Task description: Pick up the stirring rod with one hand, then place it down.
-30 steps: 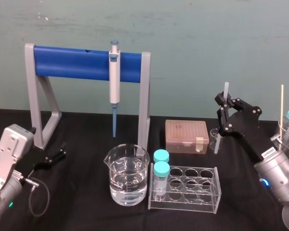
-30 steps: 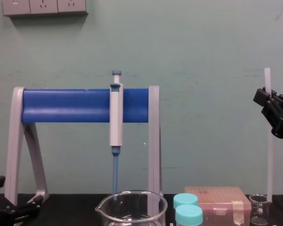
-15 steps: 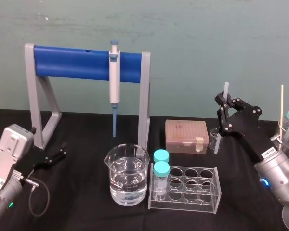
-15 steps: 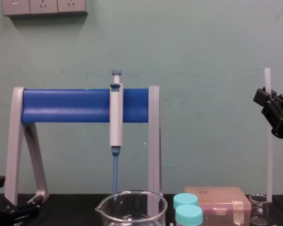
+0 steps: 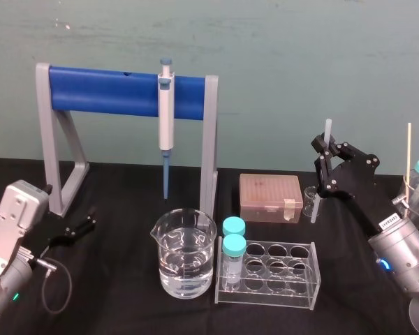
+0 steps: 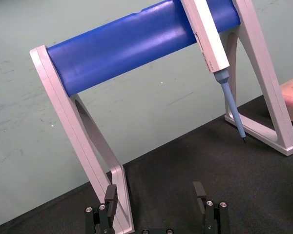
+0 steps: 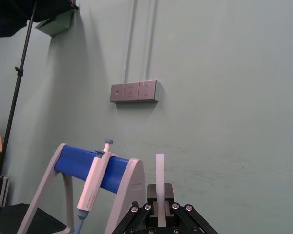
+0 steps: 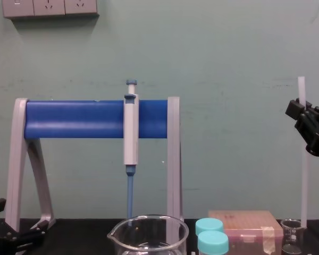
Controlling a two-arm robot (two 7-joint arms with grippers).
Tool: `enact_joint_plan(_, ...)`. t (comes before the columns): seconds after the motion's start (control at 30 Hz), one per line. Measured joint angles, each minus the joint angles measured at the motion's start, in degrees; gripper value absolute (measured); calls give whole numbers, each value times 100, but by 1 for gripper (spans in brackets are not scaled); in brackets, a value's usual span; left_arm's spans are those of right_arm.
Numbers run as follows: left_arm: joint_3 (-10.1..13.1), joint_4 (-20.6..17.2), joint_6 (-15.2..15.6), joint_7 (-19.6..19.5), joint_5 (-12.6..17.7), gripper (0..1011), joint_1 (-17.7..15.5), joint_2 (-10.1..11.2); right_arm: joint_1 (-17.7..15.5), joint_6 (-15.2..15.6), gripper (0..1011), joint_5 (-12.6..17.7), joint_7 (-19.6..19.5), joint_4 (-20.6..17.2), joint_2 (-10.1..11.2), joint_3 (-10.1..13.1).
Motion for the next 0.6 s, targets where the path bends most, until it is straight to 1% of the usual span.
enact_joint_plan(0.6,0,0,0,0,0,1000,0,0,-6,0,72,-19,9,0,-14,14)
